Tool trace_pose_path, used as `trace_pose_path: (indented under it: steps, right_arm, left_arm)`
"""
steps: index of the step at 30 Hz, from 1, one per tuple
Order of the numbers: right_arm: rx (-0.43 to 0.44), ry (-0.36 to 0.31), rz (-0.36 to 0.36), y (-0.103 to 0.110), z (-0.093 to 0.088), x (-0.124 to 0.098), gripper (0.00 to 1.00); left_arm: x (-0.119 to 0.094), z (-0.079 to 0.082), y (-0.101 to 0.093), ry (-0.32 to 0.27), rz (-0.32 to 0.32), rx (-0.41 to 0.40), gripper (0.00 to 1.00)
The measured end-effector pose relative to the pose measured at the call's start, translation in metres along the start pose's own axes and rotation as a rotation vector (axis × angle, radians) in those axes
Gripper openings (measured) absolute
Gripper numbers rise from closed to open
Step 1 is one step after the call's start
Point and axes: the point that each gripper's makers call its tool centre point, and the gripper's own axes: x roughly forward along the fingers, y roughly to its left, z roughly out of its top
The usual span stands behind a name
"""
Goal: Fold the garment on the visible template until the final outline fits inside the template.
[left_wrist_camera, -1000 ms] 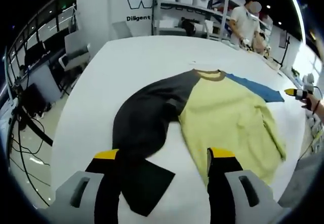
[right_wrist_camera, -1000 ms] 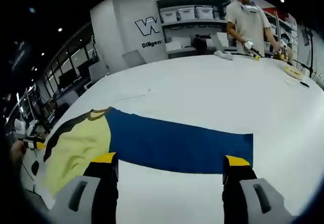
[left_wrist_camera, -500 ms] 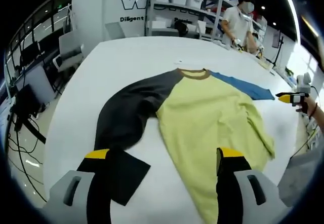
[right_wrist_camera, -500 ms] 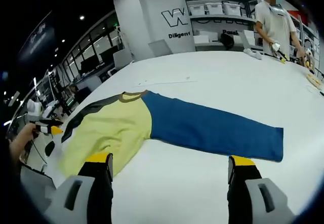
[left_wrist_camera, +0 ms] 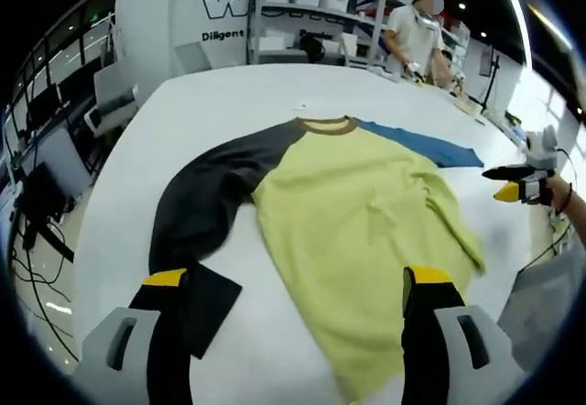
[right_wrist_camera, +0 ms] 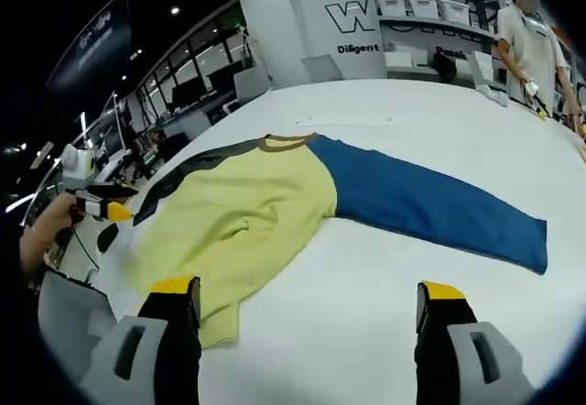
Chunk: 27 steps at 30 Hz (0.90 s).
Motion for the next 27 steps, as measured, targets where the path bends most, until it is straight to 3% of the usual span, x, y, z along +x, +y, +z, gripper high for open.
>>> trace_pose_path:
  steps: [10, 19, 27]
  right_arm:
    - [-0.026, 0.037, 0.071, 0.037, -0.017, 0.000, 0.97]
    - [-0.103, 0.064, 0.083, 0.065, -0.030, -0.001, 0.93]
    - [-0.117, 0.120, 0.108, 0.092, -0.053, 0.002, 0.83]
  left_arm:
    - [-0.009, -0.008, -0.024, 0.000, -0.039, 0.013, 0.96]
    - [-0.014, -0.023, -0.043, 0.012, -0.061, 0.052, 0.92]
    - [-0.019, -0.043, -0.040, 0.050, -0.033, 0.001, 0.85]
